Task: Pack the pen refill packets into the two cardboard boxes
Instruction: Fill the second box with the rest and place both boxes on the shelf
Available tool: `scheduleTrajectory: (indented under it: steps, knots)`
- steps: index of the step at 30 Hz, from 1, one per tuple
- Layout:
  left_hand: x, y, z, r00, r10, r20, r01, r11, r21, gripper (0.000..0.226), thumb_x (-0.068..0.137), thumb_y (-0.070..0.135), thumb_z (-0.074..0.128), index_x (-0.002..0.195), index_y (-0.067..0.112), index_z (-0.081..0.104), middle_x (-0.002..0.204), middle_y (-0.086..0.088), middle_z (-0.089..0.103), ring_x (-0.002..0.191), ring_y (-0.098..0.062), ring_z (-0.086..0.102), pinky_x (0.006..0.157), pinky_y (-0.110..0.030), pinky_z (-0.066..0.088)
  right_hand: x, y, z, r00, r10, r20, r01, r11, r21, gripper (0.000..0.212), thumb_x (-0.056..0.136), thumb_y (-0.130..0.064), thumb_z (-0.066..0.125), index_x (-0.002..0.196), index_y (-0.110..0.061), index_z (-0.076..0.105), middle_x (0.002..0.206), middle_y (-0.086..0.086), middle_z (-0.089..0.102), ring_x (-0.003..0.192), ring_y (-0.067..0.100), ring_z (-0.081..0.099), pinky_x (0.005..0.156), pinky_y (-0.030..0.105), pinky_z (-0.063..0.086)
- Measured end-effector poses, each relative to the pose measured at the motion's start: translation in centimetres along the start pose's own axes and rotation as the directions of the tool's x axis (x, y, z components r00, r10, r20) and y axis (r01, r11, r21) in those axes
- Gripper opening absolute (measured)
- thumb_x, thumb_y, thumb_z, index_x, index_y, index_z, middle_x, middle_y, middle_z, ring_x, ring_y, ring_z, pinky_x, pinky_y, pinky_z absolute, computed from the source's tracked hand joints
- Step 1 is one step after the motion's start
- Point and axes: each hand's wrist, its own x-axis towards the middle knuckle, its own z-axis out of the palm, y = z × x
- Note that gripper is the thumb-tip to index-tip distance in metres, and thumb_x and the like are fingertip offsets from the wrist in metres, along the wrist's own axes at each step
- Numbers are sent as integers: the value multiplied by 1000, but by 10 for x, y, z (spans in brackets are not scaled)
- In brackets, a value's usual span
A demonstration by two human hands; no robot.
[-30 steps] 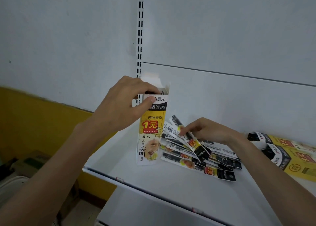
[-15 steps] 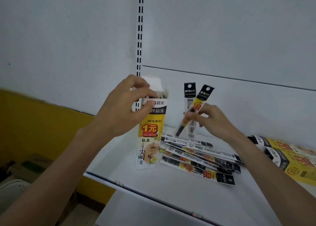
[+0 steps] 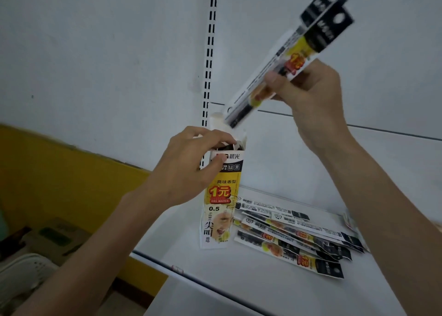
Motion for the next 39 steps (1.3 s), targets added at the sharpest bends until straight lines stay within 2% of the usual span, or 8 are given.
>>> scheduleTrajectory:
  steps: [8, 12, 16, 21, 23, 25, 28, 39]
  knots:
    - [3, 0, 1, 999, 40, 17, -40, 999, -14, 27, 89, 26, 52, 113, 36, 57, 101, 21, 50, 108, -5, 41, 88, -35, 43, -10, 26, 12, 811, 408, 419, -281, 900, -333, 8, 82, -7, 66, 87, -12, 68, 86, 0, 71, 80, 14, 65, 79, 33, 51]
    - [2, -6, 4, 997, 73, 9, -73, 997, -12, 27, 89, 27, 49, 113, 36, 58, 96, 40, 42, 104, 1, 34, 85, -31, 41, -7, 25, 6, 912, 336, 233, -330, 942, -67, 12, 84, -17, 65, 93, -26, 66, 85, -12, 70, 80, 5, 61, 77, 26, 47]
    - [1, -12, 7, 985, 153, -80, -150, 988, 45, 29, 86, 30, 46, 110, 33, 64, 99, 32, 52, 102, 1, 40, 85, -19, 35, -13, 26, 7, 899, 303, 315, -241, 945, -220, 16, 82, -6, 66, 77, -21, 70, 76, -11, 69, 75, 1, 61, 71, 15, 46]
    - [0, -17, 15, 989, 89, -120, -90, 996, -8, 30, 86, 34, 46, 111, 36, 62, 135, 8, 38, 111, -7, 40, 87, -27, 45, -27, 41, -8, 941, 326, 85, -284, 904, -319, 18, 88, -10, 55, 79, -20, 67, 82, -5, 67, 73, 6, 58, 67, 13, 45]
    - [0, -17, 16, 988, 61, -139, -61, 998, 1, 31, 85, 34, 45, 112, 37, 60, 143, 5, 30, 110, -4, 37, 85, -21, 42, -39, 61, -23, 841, 497, 212, -219, 672, -708, 12, 85, -12, 60, 93, -19, 66, 88, -4, 65, 82, 10, 59, 67, 7, 41]
    - [1, -17, 18, 989, 58, -137, -56, 998, 17, 33, 86, 36, 45, 115, 35, 59, 142, 4, 35, 110, -4, 38, 86, -23, 41, -60, 86, -37, 579, 769, 272, -116, 408, -906, 29, 83, -18, 66, 112, -18, 60, 105, -2, 62, 96, 13, 57, 80, 15, 42]
    - [2, -15, 20, 986, 86, -142, -74, 993, 88, 40, 85, 42, 43, 123, 31, 53, 121, 6, 56, 108, -3, 39, 86, -32, 40, -86, 109, -49, 407, 887, 220, -176, 312, -934, 43, 80, -19, 70, 120, -19, 55, 118, -1, 57, 96, 14, 55, 79, 22, 45]
    - [7, -15, 17, 981, 114, -156, -97, 989, 113, 49, 77, 44, 42, 116, 17, 55, 108, 7, 55, 97, -11, 46, 79, -24, 35, -93, 118, -64, 643, 729, 234, -330, 539, -775, 9, 84, -18, 66, 92, -22, 68, 71, -11, 56, 61, 2, 52, 55, 10, 37]
